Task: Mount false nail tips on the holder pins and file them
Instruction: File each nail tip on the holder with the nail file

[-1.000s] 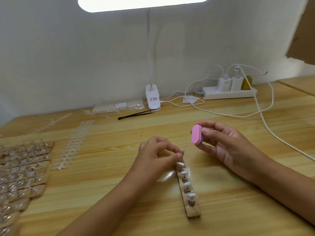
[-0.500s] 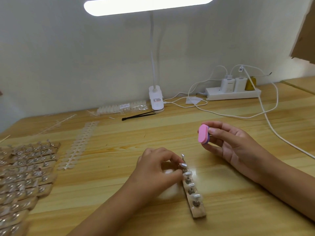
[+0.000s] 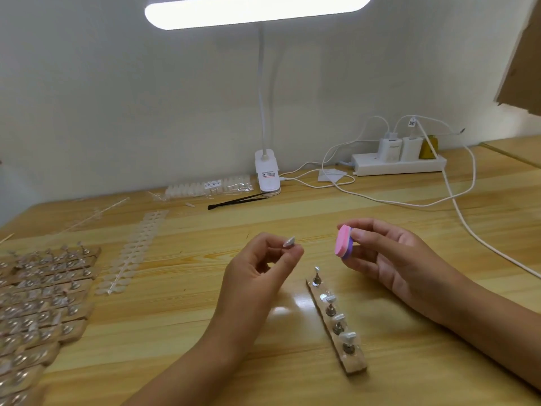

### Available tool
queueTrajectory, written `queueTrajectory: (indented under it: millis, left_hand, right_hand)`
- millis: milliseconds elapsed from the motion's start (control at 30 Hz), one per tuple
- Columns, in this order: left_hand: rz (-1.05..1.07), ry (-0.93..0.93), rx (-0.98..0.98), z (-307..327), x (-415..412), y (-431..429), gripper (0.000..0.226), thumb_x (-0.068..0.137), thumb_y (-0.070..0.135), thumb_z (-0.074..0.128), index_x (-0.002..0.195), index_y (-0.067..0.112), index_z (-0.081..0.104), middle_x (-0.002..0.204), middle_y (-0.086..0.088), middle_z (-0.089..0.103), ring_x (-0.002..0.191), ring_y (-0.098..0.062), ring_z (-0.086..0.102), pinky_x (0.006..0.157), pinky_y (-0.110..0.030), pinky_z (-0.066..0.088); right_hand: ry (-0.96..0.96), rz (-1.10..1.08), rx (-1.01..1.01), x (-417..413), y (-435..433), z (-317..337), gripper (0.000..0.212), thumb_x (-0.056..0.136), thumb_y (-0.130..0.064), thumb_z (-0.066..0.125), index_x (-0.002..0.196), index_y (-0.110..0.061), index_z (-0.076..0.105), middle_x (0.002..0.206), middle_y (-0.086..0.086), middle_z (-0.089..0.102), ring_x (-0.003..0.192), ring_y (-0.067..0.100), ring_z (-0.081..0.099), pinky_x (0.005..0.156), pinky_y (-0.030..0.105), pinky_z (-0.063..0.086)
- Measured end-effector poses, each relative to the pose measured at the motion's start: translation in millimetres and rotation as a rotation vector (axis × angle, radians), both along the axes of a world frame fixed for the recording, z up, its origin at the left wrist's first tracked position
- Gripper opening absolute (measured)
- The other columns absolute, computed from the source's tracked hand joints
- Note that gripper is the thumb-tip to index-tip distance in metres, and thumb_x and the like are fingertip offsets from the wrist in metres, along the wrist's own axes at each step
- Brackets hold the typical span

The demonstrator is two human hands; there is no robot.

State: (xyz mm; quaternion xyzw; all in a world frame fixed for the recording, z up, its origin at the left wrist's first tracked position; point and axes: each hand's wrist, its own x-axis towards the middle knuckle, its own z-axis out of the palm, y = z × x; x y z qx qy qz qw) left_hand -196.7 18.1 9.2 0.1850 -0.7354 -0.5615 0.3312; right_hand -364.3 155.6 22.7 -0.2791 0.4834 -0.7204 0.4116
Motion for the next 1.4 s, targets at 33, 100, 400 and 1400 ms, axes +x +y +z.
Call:
queueTrajectory:
  millis: [33,100,400,1400]
  left_hand:
    - [-0.009,0.016,-0.015,0,0,2,0.014,0.079,0.044,0.071,0.088,0.033,0.069,0.086,0.004,0.071,0.085,-0.014,0.065,0.077,-0.024,0.051]
    - [-0.031,0.021,-0.053,1,-2,4,0.011,0.078,0.04,0.072,0.088,0.035,0.068,0.085,0.011,0.07,0.082,-0.006,0.064,0.075,-0.018,0.05]
    - [-0.115,0.036,-0.231,2,-2,10,0.004,0.081,0.03,0.072,0.083,0.027,0.07,0.083,0.01,0.07,0.086,-0.015,0.064,0.082,-0.028,0.051]
    - [-0.128,-0.004,-0.307,0,-3,10,0.01,0.089,0.017,0.071,0.089,0.027,0.068,0.083,0.01,0.067,0.087,-0.016,0.062,0.084,-0.034,0.05]
  right_hand:
    - [0.02,0.024,0.007,3,0,0,0.029,0.076,-0.018,0.07,0.103,-0.009,0.073,0.089,0.009,0.072,0.076,0.013,0.07,0.066,0.022,0.057]
    - [0.059,0.073,0.019,7,-1,0,0.02,0.077,-0.021,0.077,0.096,-0.015,0.077,0.088,0.008,0.072,0.076,0.012,0.069,0.066,0.021,0.056]
    - [0.131,0.125,0.012,12,0,0,0.02,0.075,-0.021,0.072,0.094,-0.017,0.076,0.087,0.007,0.07,0.079,0.012,0.07,0.069,0.022,0.056]
    - [0.145,0.126,0.002,11,2,2,0.018,0.078,-0.017,0.076,0.096,-0.014,0.076,0.089,0.008,0.07,0.085,0.015,0.07,0.073,0.025,0.057]
